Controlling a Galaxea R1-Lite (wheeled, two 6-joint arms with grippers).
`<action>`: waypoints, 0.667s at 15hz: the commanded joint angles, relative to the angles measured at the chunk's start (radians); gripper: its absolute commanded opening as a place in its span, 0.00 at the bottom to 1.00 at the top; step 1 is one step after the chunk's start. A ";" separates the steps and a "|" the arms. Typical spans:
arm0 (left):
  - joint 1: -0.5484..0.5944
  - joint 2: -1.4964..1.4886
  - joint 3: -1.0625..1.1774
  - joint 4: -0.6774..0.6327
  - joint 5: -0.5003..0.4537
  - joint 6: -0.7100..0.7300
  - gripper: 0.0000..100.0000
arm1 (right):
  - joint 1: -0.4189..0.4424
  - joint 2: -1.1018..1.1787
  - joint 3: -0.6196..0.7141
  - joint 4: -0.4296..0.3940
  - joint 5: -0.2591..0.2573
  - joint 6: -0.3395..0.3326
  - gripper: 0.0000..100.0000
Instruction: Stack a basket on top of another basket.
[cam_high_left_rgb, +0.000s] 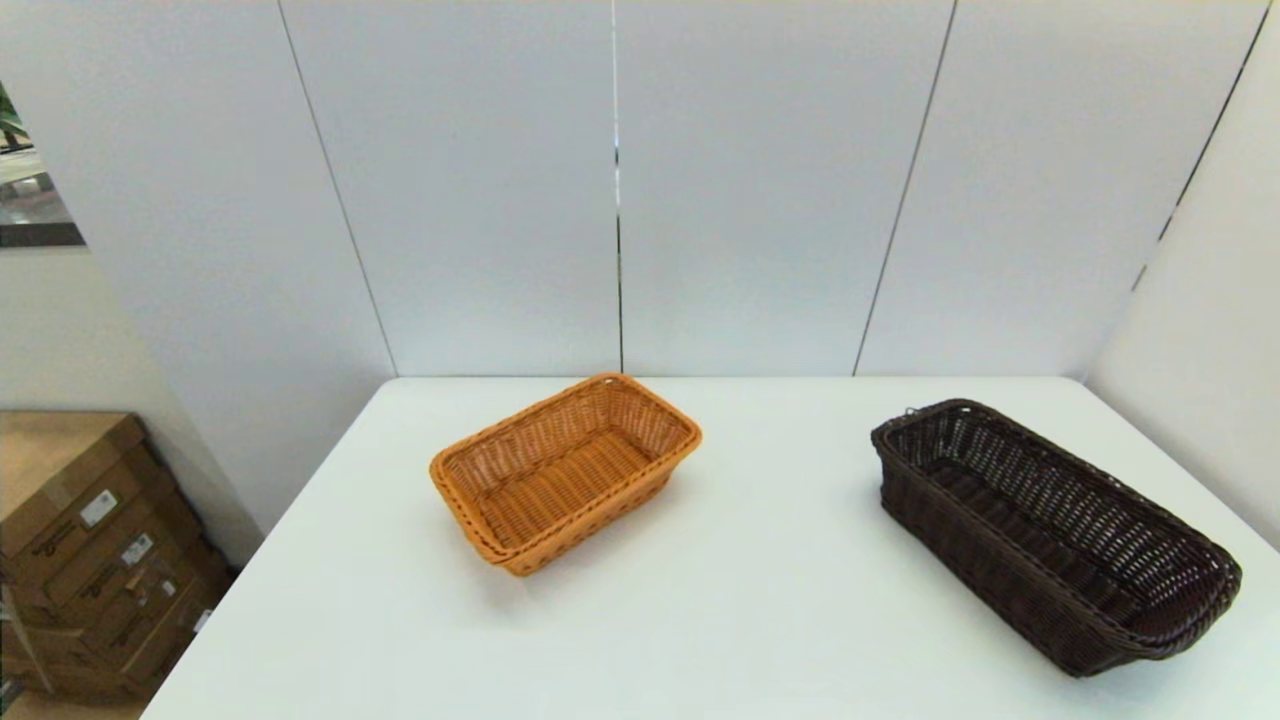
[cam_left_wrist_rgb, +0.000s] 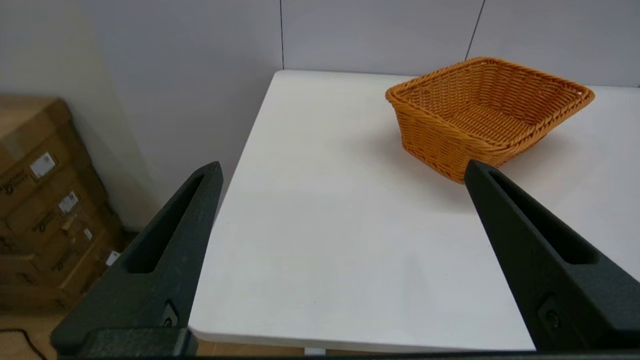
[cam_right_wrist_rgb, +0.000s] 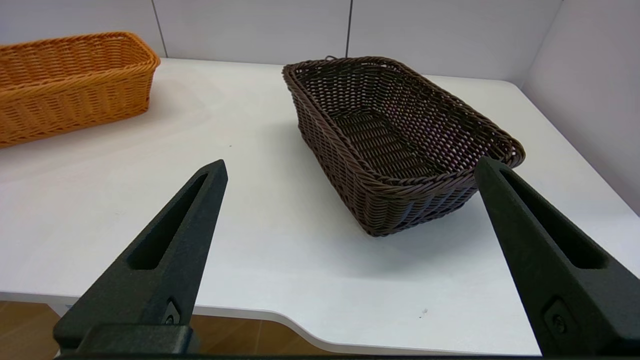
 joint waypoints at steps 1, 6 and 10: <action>-0.001 0.003 -0.097 0.036 -0.085 0.001 1.00 | 0.001 0.001 0.000 -0.001 0.001 -0.001 1.00; -0.006 0.218 -0.245 0.129 -0.116 -0.007 1.00 | -0.001 0.001 0.000 -0.001 0.001 -0.001 1.00; -0.004 0.680 -0.469 0.128 -0.113 -0.145 1.00 | -0.001 0.001 0.000 -0.001 0.001 -0.001 1.00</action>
